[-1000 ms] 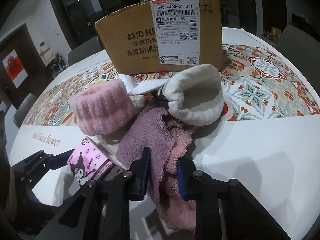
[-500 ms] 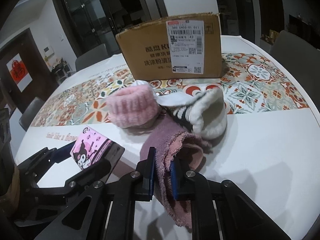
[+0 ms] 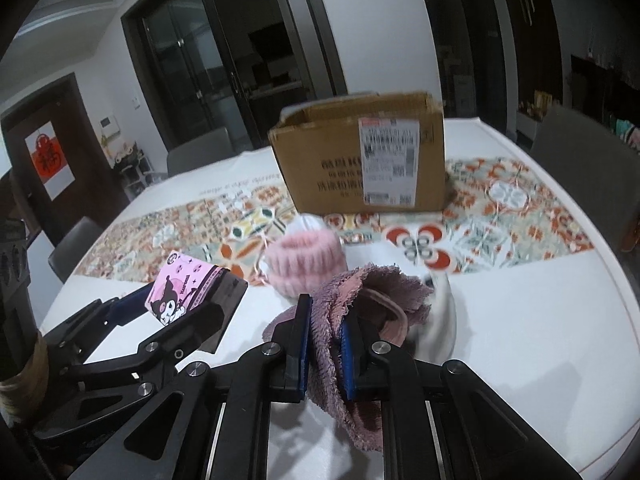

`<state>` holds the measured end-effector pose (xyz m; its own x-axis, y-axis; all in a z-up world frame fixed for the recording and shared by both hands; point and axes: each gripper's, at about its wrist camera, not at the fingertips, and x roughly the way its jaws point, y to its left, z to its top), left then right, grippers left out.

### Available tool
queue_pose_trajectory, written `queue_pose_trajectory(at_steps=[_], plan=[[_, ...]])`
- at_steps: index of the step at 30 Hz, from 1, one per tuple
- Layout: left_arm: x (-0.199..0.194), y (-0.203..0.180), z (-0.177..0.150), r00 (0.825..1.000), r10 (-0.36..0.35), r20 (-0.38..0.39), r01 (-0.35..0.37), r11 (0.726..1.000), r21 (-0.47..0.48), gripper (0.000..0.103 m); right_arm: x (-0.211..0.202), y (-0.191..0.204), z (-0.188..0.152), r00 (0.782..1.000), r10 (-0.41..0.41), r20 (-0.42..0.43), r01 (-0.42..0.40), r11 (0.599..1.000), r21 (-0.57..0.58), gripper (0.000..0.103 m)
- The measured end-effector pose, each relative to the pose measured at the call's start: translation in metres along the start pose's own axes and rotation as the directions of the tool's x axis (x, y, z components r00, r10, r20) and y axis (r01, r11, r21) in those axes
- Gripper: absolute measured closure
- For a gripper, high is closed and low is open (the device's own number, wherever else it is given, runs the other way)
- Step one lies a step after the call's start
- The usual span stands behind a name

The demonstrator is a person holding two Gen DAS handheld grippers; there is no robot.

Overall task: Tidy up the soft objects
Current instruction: 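Lift the tissue pack and towel and carry both over the cardboard box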

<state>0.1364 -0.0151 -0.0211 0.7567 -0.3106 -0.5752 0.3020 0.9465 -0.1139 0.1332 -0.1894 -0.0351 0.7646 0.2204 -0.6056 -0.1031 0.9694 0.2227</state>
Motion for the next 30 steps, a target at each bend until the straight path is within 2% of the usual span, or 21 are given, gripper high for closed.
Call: queue_pose_trajectory(at_steps=[15, 30], plan=[[-0.012, -0.003, 0.062, 0.99, 0.015, 0.143, -0.021, 0.999, 0.041, 0.03, -0.022, 0.007, 0.049, 0.988, -0.01, 0.153, 0.014, 1.0, -0.027, 0.089], [0.012, -0.006, 0.122, 0.974, 0.01, 0.226, -0.028, 0.996, 0.079, 0.03, -0.014, -0.002, 0.107, 0.965, -0.015, 0.26, 0.025, 0.999, -0.036, 0.089]])
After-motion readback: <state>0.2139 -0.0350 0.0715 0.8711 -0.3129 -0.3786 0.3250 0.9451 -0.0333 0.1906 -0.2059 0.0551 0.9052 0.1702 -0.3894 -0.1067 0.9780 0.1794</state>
